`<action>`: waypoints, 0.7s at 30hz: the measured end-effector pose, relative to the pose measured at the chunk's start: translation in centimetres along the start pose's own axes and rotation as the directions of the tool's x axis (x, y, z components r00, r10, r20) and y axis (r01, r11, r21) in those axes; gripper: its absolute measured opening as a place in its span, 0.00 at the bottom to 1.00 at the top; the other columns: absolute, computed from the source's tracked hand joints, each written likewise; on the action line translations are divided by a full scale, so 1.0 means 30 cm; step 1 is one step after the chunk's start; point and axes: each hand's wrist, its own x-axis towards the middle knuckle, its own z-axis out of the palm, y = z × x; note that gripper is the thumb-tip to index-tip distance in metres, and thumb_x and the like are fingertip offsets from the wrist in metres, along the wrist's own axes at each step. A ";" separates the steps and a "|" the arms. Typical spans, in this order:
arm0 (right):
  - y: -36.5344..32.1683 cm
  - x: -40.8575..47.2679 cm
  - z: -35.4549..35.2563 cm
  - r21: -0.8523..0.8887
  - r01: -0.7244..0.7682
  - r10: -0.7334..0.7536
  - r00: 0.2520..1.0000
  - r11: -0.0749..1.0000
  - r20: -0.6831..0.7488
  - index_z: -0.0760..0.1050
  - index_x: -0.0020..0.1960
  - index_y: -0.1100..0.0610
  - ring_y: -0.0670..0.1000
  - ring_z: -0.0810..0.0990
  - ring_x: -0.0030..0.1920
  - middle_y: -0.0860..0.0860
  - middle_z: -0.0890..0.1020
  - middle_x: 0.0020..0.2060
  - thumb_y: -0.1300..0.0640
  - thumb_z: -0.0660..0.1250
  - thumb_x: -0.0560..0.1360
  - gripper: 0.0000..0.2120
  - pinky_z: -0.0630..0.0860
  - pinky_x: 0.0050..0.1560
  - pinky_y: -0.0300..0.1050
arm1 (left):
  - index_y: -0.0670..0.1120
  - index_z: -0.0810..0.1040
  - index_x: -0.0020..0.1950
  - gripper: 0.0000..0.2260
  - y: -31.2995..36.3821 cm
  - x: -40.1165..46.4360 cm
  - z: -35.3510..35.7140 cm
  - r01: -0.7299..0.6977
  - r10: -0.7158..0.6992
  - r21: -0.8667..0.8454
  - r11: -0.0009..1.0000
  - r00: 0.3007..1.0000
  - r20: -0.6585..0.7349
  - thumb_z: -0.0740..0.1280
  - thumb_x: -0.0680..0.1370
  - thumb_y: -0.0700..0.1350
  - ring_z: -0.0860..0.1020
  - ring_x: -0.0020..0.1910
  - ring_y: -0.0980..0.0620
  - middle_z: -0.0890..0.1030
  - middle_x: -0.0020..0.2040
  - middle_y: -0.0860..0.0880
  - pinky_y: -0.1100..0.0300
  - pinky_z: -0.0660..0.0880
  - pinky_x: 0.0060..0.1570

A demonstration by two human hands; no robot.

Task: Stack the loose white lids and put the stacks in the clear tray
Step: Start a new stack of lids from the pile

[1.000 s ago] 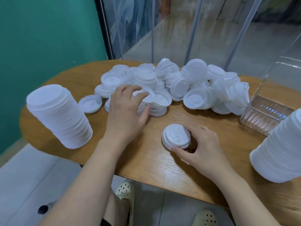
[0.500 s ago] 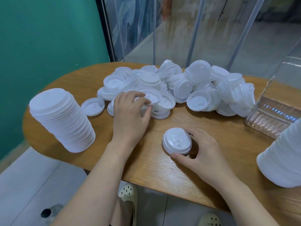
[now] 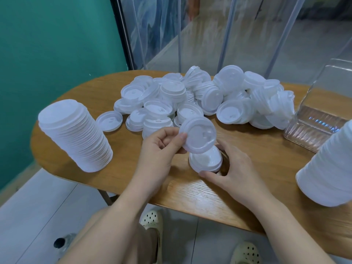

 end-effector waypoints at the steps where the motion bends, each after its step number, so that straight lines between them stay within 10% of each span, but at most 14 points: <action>1: -0.002 0.000 -0.003 0.017 -0.003 0.003 1.000 1.000 -0.003 0.70 0.68 0.39 0.41 0.76 0.61 0.36 0.79 0.59 0.37 0.81 0.63 0.37 0.76 0.62 0.49 | 0.38 0.83 0.56 0.08 -0.006 0.004 -0.001 0.048 -0.047 -0.010 0.999 0.999 0.017 0.70 0.80 0.41 0.84 0.44 0.50 0.87 0.44 0.42 0.59 0.80 0.48; 11: -0.002 -0.005 -0.001 -0.036 -0.014 0.014 1.000 0.999 0.004 0.65 0.77 0.46 0.47 0.74 0.68 0.38 0.77 0.64 0.36 0.81 0.61 0.49 0.71 0.69 0.52 | 0.46 0.84 0.51 0.06 -0.064 0.028 0.021 0.115 -0.145 0.380 0.918 0.988 0.051 0.69 0.82 0.47 0.77 0.30 0.55 0.83 0.34 0.45 0.60 0.75 0.33; 16: -0.005 -0.004 -0.004 -0.035 0.054 -0.054 0.999 0.998 -0.005 0.63 0.62 0.25 0.30 0.71 0.58 0.21 0.72 0.53 0.39 0.80 0.63 0.35 0.63 0.61 0.35 | 0.50 0.84 0.46 0.09 -0.088 0.035 0.034 -0.014 -0.007 0.544 0.839 0.999 0.035 0.68 0.82 0.52 0.75 0.30 0.57 0.82 0.36 0.48 0.59 0.74 0.35; 21: -0.010 -0.006 -0.007 -0.027 0.055 -0.055 0.998 0.998 -0.011 0.64 0.65 0.31 0.24 0.68 0.57 0.22 0.71 0.52 0.41 0.80 0.65 0.36 0.59 0.61 0.28 | 0.50 0.84 0.43 0.10 -0.090 0.044 0.040 -0.072 0.051 0.608 0.791 0.997 0.053 0.68 0.82 0.52 0.77 0.34 0.58 0.81 0.34 0.52 0.69 0.70 0.36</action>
